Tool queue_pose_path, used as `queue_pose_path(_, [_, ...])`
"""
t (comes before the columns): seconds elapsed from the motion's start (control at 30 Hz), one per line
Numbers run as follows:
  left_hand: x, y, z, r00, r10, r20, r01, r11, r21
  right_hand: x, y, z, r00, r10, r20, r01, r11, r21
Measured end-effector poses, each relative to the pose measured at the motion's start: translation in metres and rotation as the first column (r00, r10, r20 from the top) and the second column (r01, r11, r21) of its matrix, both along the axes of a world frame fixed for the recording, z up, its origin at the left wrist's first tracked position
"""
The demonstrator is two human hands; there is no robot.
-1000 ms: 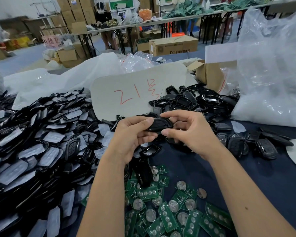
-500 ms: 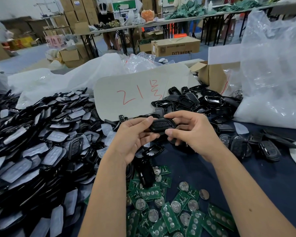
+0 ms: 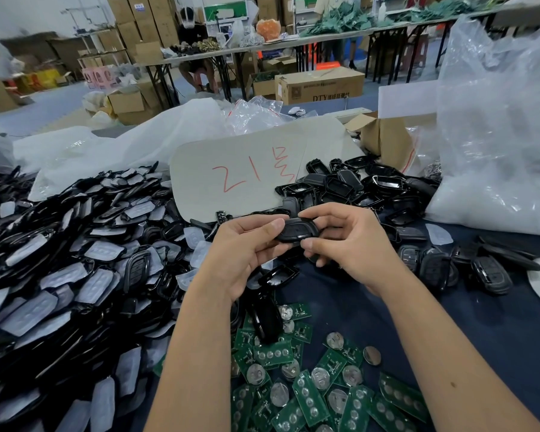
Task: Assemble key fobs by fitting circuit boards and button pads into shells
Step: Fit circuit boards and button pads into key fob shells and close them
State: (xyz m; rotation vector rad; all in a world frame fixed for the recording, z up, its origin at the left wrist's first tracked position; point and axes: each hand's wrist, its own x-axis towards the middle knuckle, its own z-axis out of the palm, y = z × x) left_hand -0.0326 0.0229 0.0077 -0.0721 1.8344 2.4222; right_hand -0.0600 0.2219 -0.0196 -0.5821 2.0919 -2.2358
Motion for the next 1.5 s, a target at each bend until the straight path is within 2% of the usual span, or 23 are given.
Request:
queue_pose_path(0.17, [-0.002,0.003,-0.004,0.998,0.047,-0.037,-0.049,0.998,-0.048,0.003,-0.003,0.001,1.000,-0.026,0.009,0.026,1.000,-0.005])
queue_pose_path(0.4, [-0.002,0.006,-0.005,0.990,0.040,-0.133,-0.047,0.998,-0.048,0.003,-0.008,0.003,0.994,-0.081,0.076,0.091,0.987,-0.129])
queue_pose_path(0.73, [-0.001,0.006,-0.005,0.947,0.066,-0.316,-0.076,0.997,-0.021,0.003,-0.008,0.004,0.999,-0.030,0.040,0.038,0.973,-0.227])
queue_pose_path(0.97, [0.000,0.004,-0.003,0.921,0.074,-0.382,-0.099,0.994,-0.045,0.004,-0.007,0.006,0.999,-0.053,-0.007,0.051,0.980,-0.192])
queue_pose_path(1.3, [-0.001,0.007,-0.004,0.916,0.084,-0.393,-0.117,0.991,-0.060,0.006,-0.007,0.006,0.995,-0.097,-0.031,0.091,0.982,-0.166])
queue_pose_path(1.4, [-0.004,0.006,-0.007,0.916,0.103,-0.388,-0.187,0.965,-0.185,0.004,-0.007,0.005,0.989,-0.130,-0.068,0.123,0.987,-0.107])
queue_pose_path(1.5, [-0.006,0.007,-0.013,0.919,0.096,-0.382,-0.254,0.886,-0.388,0.002,-0.007,0.002,0.967,-0.174,-0.187,0.190,0.980,0.067])
